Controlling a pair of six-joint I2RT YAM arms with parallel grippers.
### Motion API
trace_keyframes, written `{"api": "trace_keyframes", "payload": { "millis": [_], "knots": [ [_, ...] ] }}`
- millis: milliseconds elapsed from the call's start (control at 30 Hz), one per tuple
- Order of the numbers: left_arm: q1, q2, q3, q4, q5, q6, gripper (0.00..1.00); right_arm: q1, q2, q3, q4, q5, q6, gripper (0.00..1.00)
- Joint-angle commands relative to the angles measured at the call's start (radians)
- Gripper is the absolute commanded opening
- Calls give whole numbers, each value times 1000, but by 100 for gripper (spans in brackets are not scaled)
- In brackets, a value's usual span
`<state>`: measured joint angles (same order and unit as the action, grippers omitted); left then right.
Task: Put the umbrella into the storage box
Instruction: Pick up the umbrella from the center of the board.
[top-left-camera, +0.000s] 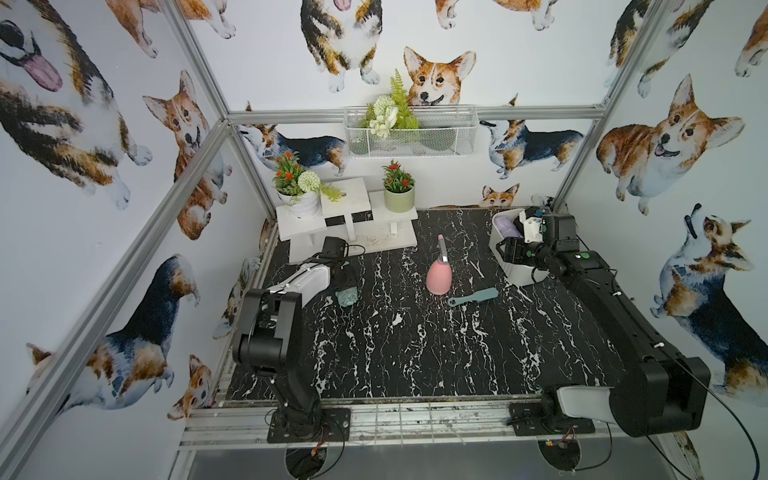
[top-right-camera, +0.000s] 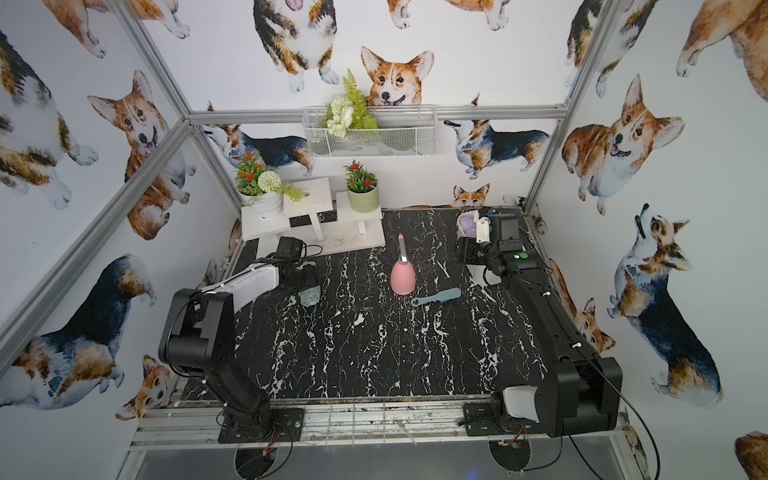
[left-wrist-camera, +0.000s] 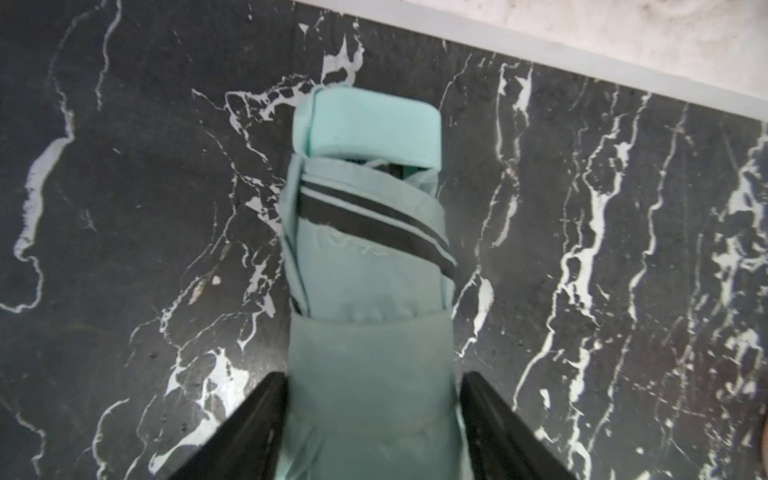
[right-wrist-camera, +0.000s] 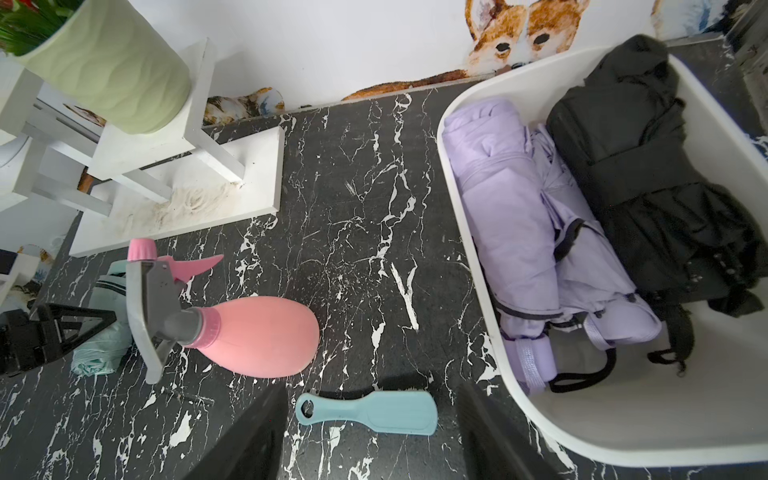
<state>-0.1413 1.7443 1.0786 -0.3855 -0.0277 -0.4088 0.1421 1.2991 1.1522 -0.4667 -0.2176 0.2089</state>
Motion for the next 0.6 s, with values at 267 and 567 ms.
{"api": "trace_keyframes", "payload": {
  "millis": [267, 567],
  "knots": [
    [3, -77, -56, 56, 218, 5, 19, 47, -35, -36, 79, -32, -83, 66],
    [-71, -238, -102, 129, 524, -80, 12, 293, -228, -326, 464, -76, -533, 65]
  ]
}}
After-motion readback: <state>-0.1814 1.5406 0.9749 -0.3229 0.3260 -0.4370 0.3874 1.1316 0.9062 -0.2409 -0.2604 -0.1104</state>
